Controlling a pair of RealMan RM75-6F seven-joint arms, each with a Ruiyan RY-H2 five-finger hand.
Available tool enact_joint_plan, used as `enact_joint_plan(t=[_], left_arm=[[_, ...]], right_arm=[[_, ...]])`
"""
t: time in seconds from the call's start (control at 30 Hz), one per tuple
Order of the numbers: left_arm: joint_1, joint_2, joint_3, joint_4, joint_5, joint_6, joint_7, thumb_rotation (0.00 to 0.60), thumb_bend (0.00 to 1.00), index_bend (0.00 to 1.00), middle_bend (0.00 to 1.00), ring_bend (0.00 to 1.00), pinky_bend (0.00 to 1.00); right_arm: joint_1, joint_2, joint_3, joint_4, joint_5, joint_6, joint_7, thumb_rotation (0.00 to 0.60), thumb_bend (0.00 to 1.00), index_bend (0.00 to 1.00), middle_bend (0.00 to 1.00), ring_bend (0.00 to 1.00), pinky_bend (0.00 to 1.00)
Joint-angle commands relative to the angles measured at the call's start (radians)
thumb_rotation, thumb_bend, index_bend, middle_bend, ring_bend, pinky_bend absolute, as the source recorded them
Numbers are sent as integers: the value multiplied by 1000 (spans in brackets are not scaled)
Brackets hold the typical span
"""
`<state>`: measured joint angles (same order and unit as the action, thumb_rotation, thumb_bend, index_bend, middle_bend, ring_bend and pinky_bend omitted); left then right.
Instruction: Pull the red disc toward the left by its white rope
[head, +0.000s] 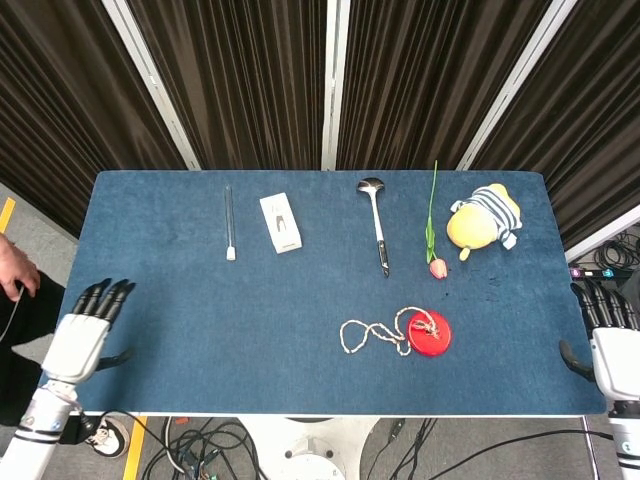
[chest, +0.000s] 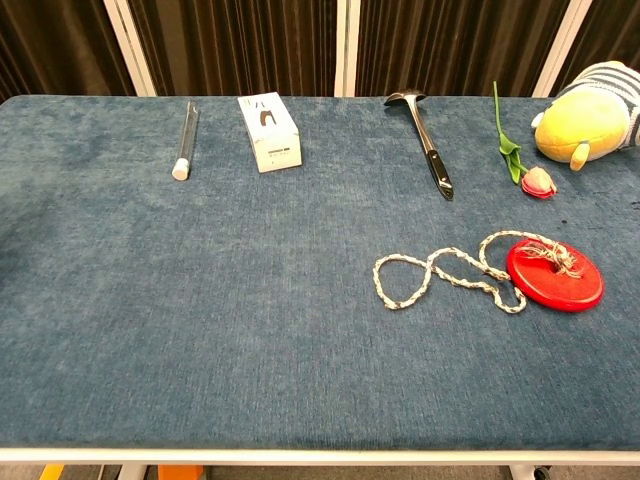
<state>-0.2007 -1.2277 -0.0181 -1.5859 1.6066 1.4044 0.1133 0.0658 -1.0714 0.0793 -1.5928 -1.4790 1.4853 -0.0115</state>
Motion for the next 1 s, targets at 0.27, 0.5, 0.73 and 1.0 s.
enact_joint_plan(t=[0.27,0.5,0.73,1.0], left_arm=[[-269,-110,-58,-12,53,-296,-133,600,114,51,67,0,110],[-435,-250,-96,59,16,-483,-197,600,113,51,68,0,109],[-570,-359,-125,127,-29,-618,-259,600,112,51,68,0,109],[-684,-439,-140,183,-58,-713,-330,600,112,51,108,0,109]], right_arm=[[-1,7,14,-6,13,10,6,600,235,0,0,0,0],[-6,15,16,5,23,12,24,600,234,0,0,0,0],[-10,13,19,39,42,1,63,600,235,0,0,0,0],[-16,12,21,69,51,-1,97,600,234,0,0,0,0]])
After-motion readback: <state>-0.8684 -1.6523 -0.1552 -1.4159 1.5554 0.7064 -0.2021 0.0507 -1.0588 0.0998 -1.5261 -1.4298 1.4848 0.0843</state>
